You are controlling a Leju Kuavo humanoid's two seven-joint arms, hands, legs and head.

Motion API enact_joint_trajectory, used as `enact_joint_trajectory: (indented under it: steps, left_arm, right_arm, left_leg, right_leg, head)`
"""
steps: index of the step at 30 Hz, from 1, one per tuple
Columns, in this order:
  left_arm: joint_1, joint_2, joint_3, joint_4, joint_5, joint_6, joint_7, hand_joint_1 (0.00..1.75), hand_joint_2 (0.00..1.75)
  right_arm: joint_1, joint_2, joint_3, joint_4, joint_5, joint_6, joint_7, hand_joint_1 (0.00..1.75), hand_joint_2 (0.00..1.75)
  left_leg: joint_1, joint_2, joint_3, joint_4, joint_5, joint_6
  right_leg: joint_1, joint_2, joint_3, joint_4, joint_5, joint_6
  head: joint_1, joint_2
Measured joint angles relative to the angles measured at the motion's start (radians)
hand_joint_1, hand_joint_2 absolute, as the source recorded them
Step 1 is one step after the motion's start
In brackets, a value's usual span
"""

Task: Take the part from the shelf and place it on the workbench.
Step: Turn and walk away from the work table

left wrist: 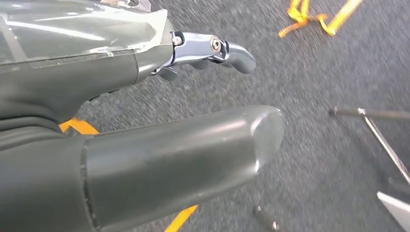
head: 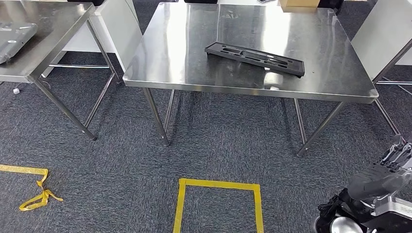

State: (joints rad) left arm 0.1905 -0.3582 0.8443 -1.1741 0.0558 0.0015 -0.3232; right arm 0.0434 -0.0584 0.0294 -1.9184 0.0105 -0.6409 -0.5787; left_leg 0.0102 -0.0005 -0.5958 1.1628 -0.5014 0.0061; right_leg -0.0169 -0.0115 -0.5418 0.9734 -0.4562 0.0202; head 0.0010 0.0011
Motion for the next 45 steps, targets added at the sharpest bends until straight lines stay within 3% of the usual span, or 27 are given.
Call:
enact_joint_trajectory:
  steps: [2,3,6,8,10,12,13,14,16,18,21,22,23,25,26,27,29,31,33,35,37,38,39,41,42,43,45]
  left_arm:
    - [0.001,0.001,-0.004,-0.007,0.005,0.003,0.000,0.00,0.00]
    - [0.002,0.001,-0.006,-0.011,0.006,0.004,0.000,0.00,0.00]
    - [0.003,0.001,-0.012,-0.017,0.007,0.008,0.000,0.00,0.00]
    - [0.002,0.001,-0.018,-0.020,0.008,0.011,0.001,0.00,0.00]
    - [0.002,0.000,-0.023,-0.022,0.008,0.014,0.003,0.00,0.00]
    - [0.002,-0.001,-0.027,-0.022,0.009,0.018,0.005,0.00,0.00]
    - [0.001,-0.001,-0.029,-0.022,0.010,0.021,0.007,0.00,0.00]
    - [0.001,-0.001,-0.029,-0.022,0.011,0.024,0.008,0.00,0.00]
    - [0.001,-0.001,-0.030,-0.024,0.015,0.030,0.010,0.00,0.00]
    - [0.001,-0.001,-0.030,-0.028,0.015,0.033,0.012,0.00,0.00]
    - [0.000,-0.001,-0.029,-0.033,0.009,0.034,0.015,0.00,0.00]
    - [0.000,0.000,-0.028,-0.034,0.006,0.033,0.016,0.00,0.00]
    - [0.000,0.000,-0.028,-0.034,0.004,0.033,0.016,0.00,0.00]
    - [-0.002,0.001,-0.028,-0.034,-0.001,0.029,0.016,0.00,0.00]
    - [-0.003,0.001,-0.029,-0.034,-0.004,0.026,0.017,0.00,0.00]
    - [-0.005,0.001,-0.029,-0.034,-0.008,0.022,0.017,0.00,0.00]
    - [-0.012,0.001,-0.029,-0.035,-0.019,0.011,0.019,0.00,0.00]
    - [-0.021,0.001,-0.028,-0.036,-0.035,-0.002,0.022,0.00,0.00]
    - [-0.031,0.002,-0.027,-0.040,-0.049,-0.014,0.025,0.00,0.00]
    - [-0.041,0.002,-0.026,-0.043,-0.061,-0.023,0.028,0.00,0.00]
    - [-0.050,0.001,-0.022,-0.043,-0.075,-0.032,0.032,0.00,0.00]
    - [-0.055,0.001,-0.019,-0.043,-0.082,-0.038,0.033,0.00,0.00]
    - [-0.060,0.001,-0.017,-0.043,-0.089,-0.042,0.034,0.00,0.00]
    - [-0.068,0.002,-0.013,-0.043,-0.103,-0.054,0.034,0.00,0.00]
    - [-0.071,0.001,-0.012,-0.041,-0.110,-0.061,0.034,0.00,0.00]
    - [-0.075,0.001,-0.011,-0.039,-0.117,-0.068,0.034,0.00,0.00]
    - [-0.086,0.001,-0.011,-0.031,-0.130,-0.078,0.033,0.00,0.00]
  right_arm:
    - [-0.006,0.007,0.000,0.000,0.016,0.003,0.009,0.00,0.00]
    - [-0.008,0.010,0.000,0.000,0.022,0.003,0.013,0.00,0.00]
    - [-0.011,0.019,-0.001,0.001,0.030,0.004,0.017,0.00,0.00]
    - [-0.012,0.022,-0.003,0.001,0.033,0.006,0.018,0.00,0.00]
    - [-0.012,0.025,-0.008,0.001,0.041,0.011,0.022,0.00,0.00]
    - [-0.009,0.031,-0.014,0.001,0.054,0.017,0.027,0.00,0.00]
    - [-0.008,0.034,-0.016,0.000,0.061,0.019,0.030,0.00,0.00]
    - [-0.007,0.038,-0.018,0.000,0.068,0.020,0.033,0.00,0.00]
    - [-0.005,0.047,-0.022,-0.003,0.081,0.021,0.037,0.00,0.00]
    - [-0.002,0.056,-0.028,-0.008,0.097,0.021,0.039,0.00,0.00]
    - [0.006,0.073,-0.039,-0.014,0.117,0.021,0.041,0.00,0.00]
    - [0.008,0.078,-0.041,-0.016,0.121,0.021,0.041,0.00,0.00]
    - [0.009,0.083,-0.043,-0.017,0.124,0.021,0.042,0.00,0.00]
    - [0.012,0.091,-0.046,-0.021,0.130,0.020,0.043,0.00,0.00]
    - [0.014,0.095,-0.048,-0.023,0.133,0.020,0.043,0.00,0.00]
    - [0.017,0.099,-0.051,-0.025,0.136,0.018,0.044,0.00,0.00]
    - [0.026,0.107,-0.059,-0.033,0.142,0.015,0.047,0.00,0.00]
    - [0.036,0.115,-0.070,-0.046,0.147,0.011,0.049,0.00,0.00]
    - [0.044,0.122,-0.080,-0.063,0.152,0.008,0.050,0.00,0.00]
    - [0.049,0.129,-0.089,-0.077,0.154,0.004,0.051,0.00,0.00]
    - [0.056,0.136,-0.099,-0.088,0.160,0.003,0.055,0.00,0.00]
    - [0.060,0.140,-0.105,-0.092,0.163,0.003,0.058,0.00,0.00]
    - [0.063,0.143,-0.111,-0.096,0.166,0.004,0.060,0.00,0.00]
    - [0.067,0.149,-0.124,-0.101,0.170,0.003,0.063,0.00,0.00]
    - [0.070,0.152,-0.131,-0.104,0.171,0.002,0.064,0.00,0.00]
    - [0.073,0.156,-0.139,-0.106,0.172,0.000,0.065,0.00,0.00]
    - [0.081,0.163,-0.157,-0.114,0.172,-0.002,0.066,0.00,0.00]
  left_leg:
    - [-0.004,-0.005,0.084,-0.129,0.006,0.011]
    - [-0.008,-0.008,0.102,-0.163,0.000,0.016]
    - [-0.016,-0.007,0.104,-0.190,0.010,0.032]
    - [-0.012,-0.003,0.098,-0.209,0.024,0.048]
    - [-0.009,0.000,0.080,-0.212,0.038,0.055]
    - [-0.010,0.003,0.056,-0.208,0.053,0.054]
    - [-0.010,0.005,0.043,-0.205,0.061,0.052]
    - [-0.009,0.007,0.031,-0.200,0.068,0.049]
    - [-0.008,0.008,0.006,-0.185,0.079,0.041]
    - [-0.010,0.008,-0.012,-0.171,0.090,0.029]
    - [-0.010,0.007,-0.026,-0.163,0.105,0.015]
    - [-0.008,0.006,-0.032,-0.151,0.087,0.010]
    - [-0.006,0.005,-0.041,-0.126,0.052,0.004]
    - [-0.002,0.003,-0.067,-0.018,-0.059,-0.005]
    - [-0.001,0.002,-0.079,0.049,-0.102,-0.008]
    - [0.000,0.002,-0.085,0.105,-0.124,-0.010]
    - [0.000,0.002,-0.059,0.134,-0.092,-0.008]
    - [0.000,0.001,0.030,0.033,-0.035,-0.001]
    - [-0.003,-0.004,0.135,-0.118,-0.038,0.007]
    - [-0.011,-0.008,0.177,-0.197,-0.058,0.016]
    - [-0.016,-0.005,0.161,-0.208,-0.039,0.031]
    - [-0.015,-0.002,0.145,-0.211,-0.024,0.040]
    - [-0.013,0.002,0.127,-0.213,-0.007,0.049]
    - [-0.012,0.006,0.089,-0.214,0.024,0.058]
    - [-0.012,0.008,0.071,-0.213,0.039,0.058]
    - [-0.012,0.009,0.053,-0.212,0.054,0.057]
    - [-0.012,0.011,0.014,-0.207,0.084,0.053]
  right_leg:
    - [0.001,-0.002,-0.016,0.007,0.011,0.013]
    - [0.000,-0.004,-0.021,0.009,0.017,0.022]
    - [-0.004,-0.005,-0.030,0.010,0.027,0.047]
    - [-0.002,-0.001,-0.055,0.058,-0.016,0.045]
    - [-0.003,0.003,-0.099,0.180,-0.095,0.035]
    - [-0.003,0.005,-0.122,0.293,-0.135,0.041]
    - [-0.004,0.005,-0.111,0.304,-0.127,0.051]
    - [-0.005,0.005,-0.081,0.275,-0.105,0.064]
    - [-0.007,0.006,0.018,0.134,-0.068,0.080]
    - [-0.004,0.009,0.084,0.020,-0.075,0.071]
    - [-0.002,0.010,0.074,0.002,-0.076,0.044]
    - [-0.004,0.010,0.065,0.004,-0.068,0.030]
    - [-0.007,0.008,0.054,0.003,-0.058,0.015]
    - [-0.005,0.007,0.033,0.004,-0.036,-0.008]
    - [-0.003,0.006,0.021,0.005,-0.024,-0.012]
    - [-0.001,0.006,0.007,0.007,-0.013,-0.014]
    - [0.001,0.005,-0.026,0.013,0.009,-0.011]
    - [0.002,0.005,-0.055,0.023,0.026,-0.005]
    - [0.004,0.004,-0.070,0.028,0.042,0.005]
    - [0.004,0.002,-0.074,0.025,0.062,0.018]
    - [0.003,0.002,-0.083,0.020,0.078,0.032]
    - [0.003,0.004,-0.094,0.031,0.062,0.032]
    - [0.004,0.005,-0.109,0.059,0.028,0.026]
    - [0.004,0.007,-0.139,0.174,-0.074,0.009]
    - [0.004,0.008,-0.148,0.241,-0.108,0.009]
    - [0.004,0.008,-0.147,0.295,-0.119,0.017]
    - [0.003,0.008,-0.105,0.313,-0.081,0.043]
  head:
    - [0.000,0.000]
    - [0.000,0.000]
    - [-0.001,0.000]
    - [0.002,0.000]
    - [0.006,0.000]
    - [0.007,0.000]
    - [0.007,0.000]
    - [0.007,0.000]
    - [0.008,0.000]
    - [0.007,0.000]
    - [0.007,0.000]
    - [0.006,0.000]
    - [0.005,0.000]
    - [0.003,0.000]
    - [0.002,0.000]
    - [0.002,0.000]
    - [0.002,0.000]
    - [0.001,0.000]
    - [0.002,0.000]
    - [0.002,0.000]
    - [0.001,0.000]
    - [0.003,0.000]
    - [0.005,0.000]
    - [0.011,0.000]
    - [0.013,0.000]
    - [0.013,0.000]
    - [0.012,0.000]
